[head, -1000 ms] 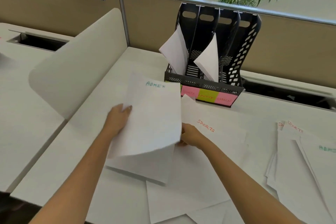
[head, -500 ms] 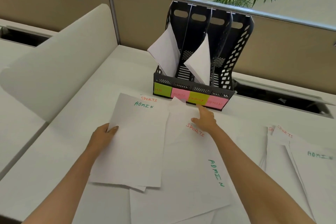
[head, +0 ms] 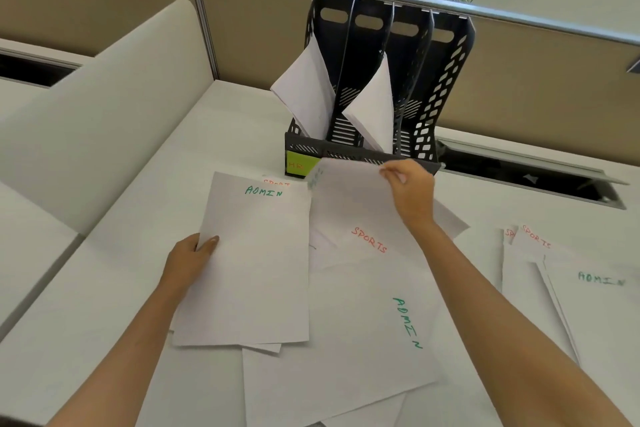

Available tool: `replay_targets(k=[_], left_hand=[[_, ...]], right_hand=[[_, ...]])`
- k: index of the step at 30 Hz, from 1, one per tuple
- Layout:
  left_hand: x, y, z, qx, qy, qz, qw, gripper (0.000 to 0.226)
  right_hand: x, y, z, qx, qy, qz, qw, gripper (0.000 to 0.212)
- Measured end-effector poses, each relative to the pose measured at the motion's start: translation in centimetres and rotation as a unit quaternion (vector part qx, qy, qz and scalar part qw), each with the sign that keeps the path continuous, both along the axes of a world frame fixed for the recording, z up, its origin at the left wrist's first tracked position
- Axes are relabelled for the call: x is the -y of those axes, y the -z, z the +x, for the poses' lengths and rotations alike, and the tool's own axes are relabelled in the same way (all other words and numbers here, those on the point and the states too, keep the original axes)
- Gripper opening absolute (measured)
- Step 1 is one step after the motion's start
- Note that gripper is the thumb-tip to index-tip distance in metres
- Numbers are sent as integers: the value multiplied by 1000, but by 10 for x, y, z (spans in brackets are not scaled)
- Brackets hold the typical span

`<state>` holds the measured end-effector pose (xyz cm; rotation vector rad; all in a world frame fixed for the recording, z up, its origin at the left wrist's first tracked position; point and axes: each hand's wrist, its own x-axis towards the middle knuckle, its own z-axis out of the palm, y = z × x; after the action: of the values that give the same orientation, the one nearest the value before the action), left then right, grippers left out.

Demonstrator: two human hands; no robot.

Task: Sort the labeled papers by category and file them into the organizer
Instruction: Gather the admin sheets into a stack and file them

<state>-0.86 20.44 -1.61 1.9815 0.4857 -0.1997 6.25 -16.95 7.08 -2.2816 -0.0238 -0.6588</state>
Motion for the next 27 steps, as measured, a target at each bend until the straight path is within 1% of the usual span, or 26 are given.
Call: replay_targets(k=[3,5,7,9,12,16,18,19,22,23,24,27], left_hand=[[3,-3,-1,13,-21,4,1000,26],[5,-6,-1,30,-27,2,999,21],[7,-8,-1,43,-23,-13,999,21],[11,-11,-1,48,-10,-36,998,19],[20,-19,-1,59,3,-85,995,13],[35,-26,0,57,16,-159,985,12],[44,-27,0,40,26,-196,979,17],[49,-27,0,26,28,-204,978,24],[67,-29,-1,-56,4,-170,984,62],[71,-29,-2,-78,1,-166,983,68],[75,-29,-5,-83,17,-163,983,68],[77,-20,-17,-26,119,-112,986,51]], right_hand=[[4,-35,-7,154,26,-16,988,10],[10,-59,-8,228,67,-6,971,13],[16,-79,-9,265,110,28,958,14],[19,-92,-12,264,143,70,951,16],[17,-91,-19,206,161,114,959,18],[-6,-56,-38,39,118,119,985,15],[-26,-32,-49,-38,89,113,989,18],[-35,-20,-56,-77,75,113,988,21],[-55,13,-75,-185,60,146,970,32],[-60,22,-79,-216,65,170,959,36],[-62,30,-84,-241,73,196,948,39],[-65,45,-97,-279,77,251,924,43]])
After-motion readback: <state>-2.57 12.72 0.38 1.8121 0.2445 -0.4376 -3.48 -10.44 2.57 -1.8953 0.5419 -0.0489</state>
